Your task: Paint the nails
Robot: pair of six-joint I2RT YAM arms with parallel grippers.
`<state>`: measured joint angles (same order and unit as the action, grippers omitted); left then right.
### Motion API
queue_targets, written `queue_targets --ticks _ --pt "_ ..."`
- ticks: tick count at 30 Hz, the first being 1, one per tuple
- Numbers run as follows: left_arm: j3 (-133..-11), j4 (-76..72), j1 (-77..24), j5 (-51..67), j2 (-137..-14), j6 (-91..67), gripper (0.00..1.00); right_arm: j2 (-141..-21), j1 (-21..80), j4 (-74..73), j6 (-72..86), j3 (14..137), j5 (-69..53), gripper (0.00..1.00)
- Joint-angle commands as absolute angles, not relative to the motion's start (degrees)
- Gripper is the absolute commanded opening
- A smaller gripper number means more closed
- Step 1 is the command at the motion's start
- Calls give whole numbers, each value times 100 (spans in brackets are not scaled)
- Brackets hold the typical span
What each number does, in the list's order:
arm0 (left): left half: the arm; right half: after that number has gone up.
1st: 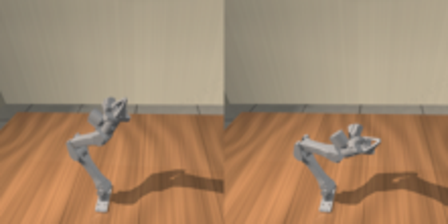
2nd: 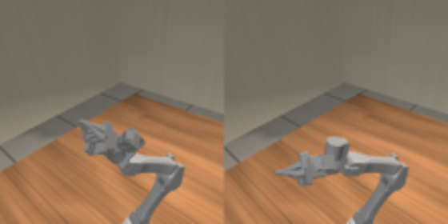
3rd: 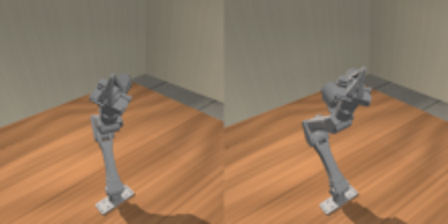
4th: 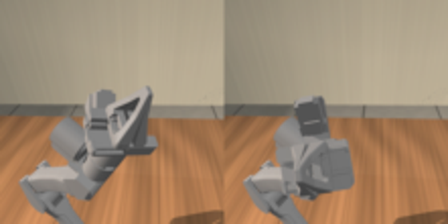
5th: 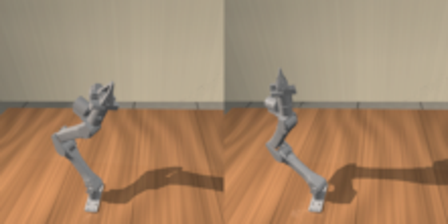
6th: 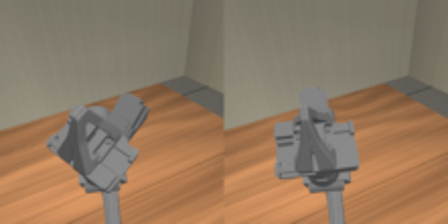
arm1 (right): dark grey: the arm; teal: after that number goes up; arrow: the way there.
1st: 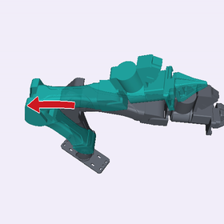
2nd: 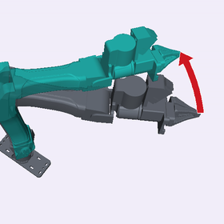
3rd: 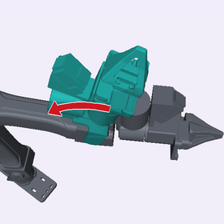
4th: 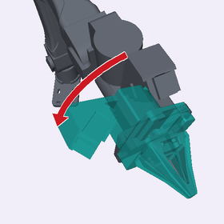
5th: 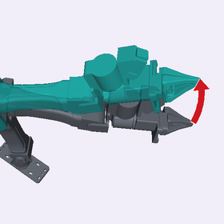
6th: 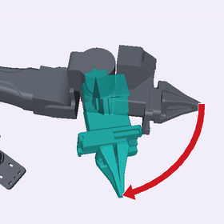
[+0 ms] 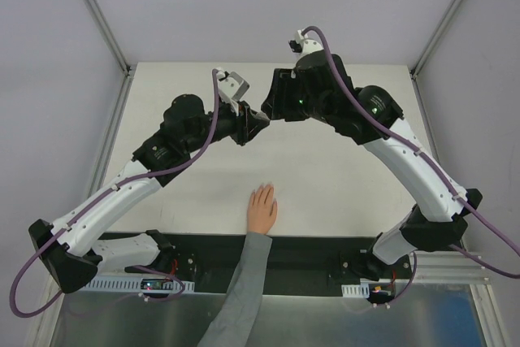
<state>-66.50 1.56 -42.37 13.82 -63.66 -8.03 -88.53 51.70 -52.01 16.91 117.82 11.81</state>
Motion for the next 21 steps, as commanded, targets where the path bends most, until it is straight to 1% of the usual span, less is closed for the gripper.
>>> queue_targets --ticks 1,11,16,18,19,21 --pt "-6908 -26 -4307 1081 -6319 -650 0 -8850 5221 -5493 1775 11997 1565 48" --pt "-6979 -44 -4342 1178 -6363 -738 0 -8965 5212 -5160 1819 11857 1082 48" --pt "-6943 -53 -4377 1239 -6372 -756 0 -9017 5212 -5045 1854 11804 879 45" --pt "-6926 -53 -4386 1239 -6372 -773 0 -9018 5203 -5010 1837 11804 818 39" --pt "-6917 -53 -4386 1239 -6355 -782 0 -9018 5194 -4992 1846 11786 739 33" --pt "-6926 -44 -4403 1248 -6320 -791 0 -8991 5186 -4992 1846 11743 677 24"
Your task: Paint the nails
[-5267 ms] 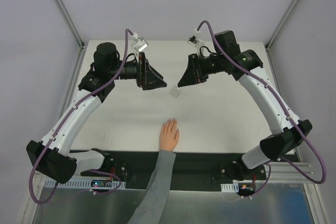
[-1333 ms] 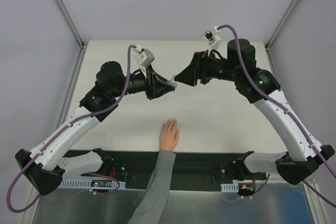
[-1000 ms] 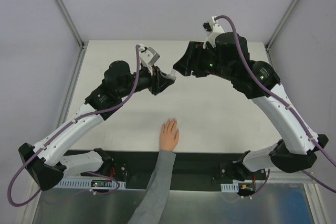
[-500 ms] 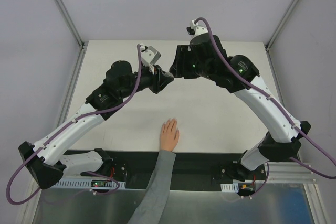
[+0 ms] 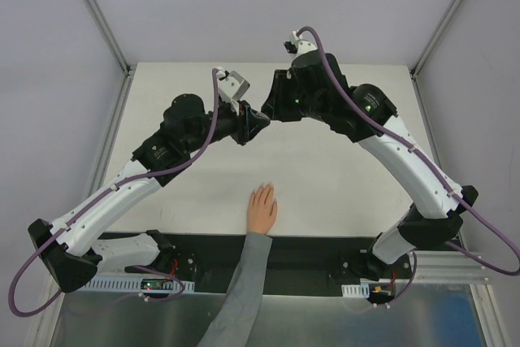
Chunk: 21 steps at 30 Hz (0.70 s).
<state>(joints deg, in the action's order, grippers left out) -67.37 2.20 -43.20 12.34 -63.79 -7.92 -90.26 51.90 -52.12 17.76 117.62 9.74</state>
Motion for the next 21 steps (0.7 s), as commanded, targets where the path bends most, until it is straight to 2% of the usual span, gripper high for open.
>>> queue_targets --ticks 1,3,4,6,7,8,9,10,13,19,20,21 --pt "-6934 -53 -4395 1257 -6311 -791 0 -8922 5159 -4975 1854 11690 590 15" --pt "-6961 -27 -4395 1397 -6284 -817 0 -8781 5072 -4870 1715 11374 405 3" --pt "-6970 -26 -4395 1502 -6249 -870 0 -8676 5002 -4582 1609 11156 -144 0" --pt "-6952 -26 -4368 2107 -6100 -923 0 -8149 4511 -3767 1146 10042 -1460 0" --pt "-6935 -26 -4333 2466 -6030 -1010 0 -7904 4291 -2535 1064 9593 -3173 0" --pt "-6926 -26 -4281 2922 -5925 -1106 0 -7466 3967 -1739 1020 9119 -4017 0" --pt "-6917 -26 -4150 3771 -5880 -1203 0 -7236 3868 -1027 1063 8244 -4521 0" --pt "-6908 -26 -4088 4206 -5845 -1439 0 -7112 3798 -515 1055 8070 -4866 0" --pt "-6856 -26 -3929 5035 -5722 -1757 0 -7233 3621 -491 1230 8243 -5631 0" --pt "-6794 -26 -3894 4914 -5642 -1732 0 -7207 3656 -598 1283 8340 -5318 0" --pt "-6811 -26 -3902 4843 -5660 -1705 0 -7207 3665 -606 1388 8367 -5204 2" --pt "-6829 -26 -3902 4721 -5651 -1670 0 -7198 3656 -833 1389 8419 -5073 19"
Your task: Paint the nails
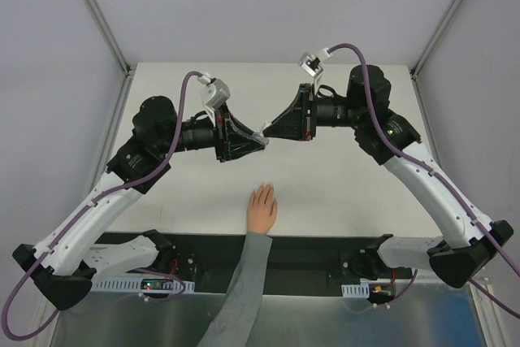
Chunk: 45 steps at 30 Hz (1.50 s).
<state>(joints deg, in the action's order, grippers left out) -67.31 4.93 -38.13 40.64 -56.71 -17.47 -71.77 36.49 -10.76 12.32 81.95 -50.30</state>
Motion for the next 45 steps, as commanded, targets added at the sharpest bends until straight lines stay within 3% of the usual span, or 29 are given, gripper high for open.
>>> queue_targets --ticks 1,2,3,5,6,8,9,16,19,23,33,34,35,37,38,39,40,41,43,45 --pt "-6820 -26 -3894 4467 -5643 -1644 0 -7198 3656 -1044 1345 8498 -4775 24" --pt "-6803 -26 -3894 3847 -5608 -1617 0 -7207 3656 -1324 1179 8795 -4572 27" --pt "-6777 -26 -3894 3493 -5581 -1565 0 -7233 3665 -2075 1091 8989 -4266 39" --pt "-6846 175 -3911 2747 -5607 -1284 0 -7295 3665 -2687 958 9585 -3352 45" --pt "-6942 263 -3902 2586 -5625 -1161 0 -7286 3674 -3168 1010 9754 -2966 55" --pt "-7031 290 -3911 2226 -5678 -924 0 -7269 3779 -3331 1159 9896 -2050 62" --pt "-7118 299 -3902 2189 -5713 -836 0 -7277 3858 -3522 1386 10044 -1735 70" --pt "-7347 308 -3955 1995 -6046 -659 0 -8146 4702 -4358 1459 11371 -37 74" --pt "-7435 308 -4025 1978 -6143 -598 0 -8525 4772 -4737 1503 11847 290 70" --pt "-7479 308 -4096 1855 -6179 -554 0 -8718 4843 -4746 1643 11909 255 48" --pt "-7471 316 -4148 1687 -6152 -501 0 -8675 4913 -4579 1679 11576 -130 28" --pt "-7479 308 -4140 1748 -6152 -527 0 -8640 4904 -4536 1670 11471 -141 25" --pt "-7479 308 -4148 1932 -6144 -562 0 -8500 4887 -4396 1644 11365 -158 12" --pt "-7445 281 -4140 2553 -6091 -650 0 -8211 4712 -3793 1477 10639 -674 0" --pt "-7427 238 -4131 2862 -6030 -720 0 -8096 4433 -3388 1181 10287 -1860 0" --pt "-7383 194 -4113 3239 -6003 -756 0 -7938 4273 -2026 1021 9892 -2899 1" --pt "-7383 124 -4061 3861 -5986 -825 0 -7545 4124 -1178 941 9470 -4736 0" --pt "-7400 19 -3939 4963 -6020 -1148 0 -7341 3957 -447 1114 8517 -4929 0" --pt "-7558 -175 -3789 6077 -6213 -1850 0 -7425 3806 -272 1300 8472 -5472 0" --pt "-7533 -290 -3771 6293 -6267 -2074 0 -7445 3919 -649 1134 8718 -5520 0"
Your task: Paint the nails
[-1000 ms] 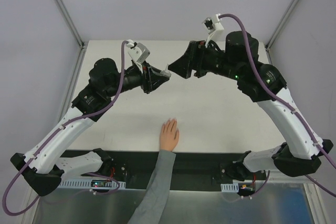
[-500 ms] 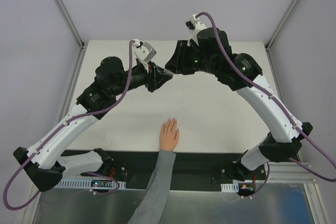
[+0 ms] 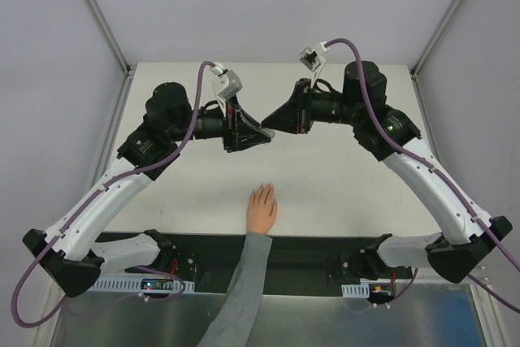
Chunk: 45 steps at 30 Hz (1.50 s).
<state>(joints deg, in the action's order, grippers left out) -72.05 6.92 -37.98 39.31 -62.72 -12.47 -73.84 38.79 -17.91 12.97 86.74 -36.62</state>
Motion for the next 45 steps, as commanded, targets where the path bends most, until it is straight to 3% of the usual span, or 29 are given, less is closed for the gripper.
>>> queue_targets --ticks 1,9,11,12,14,22,26,29,37,45 --pt "-7445 -351 -3779 6232 -6188 -2109 0 -7427 3998 -685 1108 8736 -5450 0" --pt "-6873 -730 -3771 4906 -5898 -1583 0 -7278 3999 -1518 1151 9113 -4475 1" --pt "-6952 -493 -3771 4668 -5941 -1135 0 -7216 4008 -1756 1186 9202 -3896 17" --pt "-6996 -440 -3753 4484 -5968 -995 0 -7190 4008 -2019 1204 9315 -3676 34" --pt "-7145 -325 -3762 4272 -6073 -704 0 -7146 4017 -2380 1309 9448 -2894 55" --pt "-7295 -308 -3762 3376 -6249 -317 0 -7206 4499 -3259 1327 10176 -1015 71" --pt "-7426 -316 -3771 3104 -6319 -281 0 -7601 4588 -4129 1379 10949 -361 70" --pt "-7462 -308 -3771 2901 -6354 -229 0 -7874 4649 -4315 1485 11197 -176 58" --pt "-7497 -308 -3770 2742 -6337 -167 0 -8472 4834 -4324 1538 11917 -202 49" --pt "-7559 -308 -3779 2602 -6284 -254 0 -8534 4860 -4447 1652 11813 -141 32"
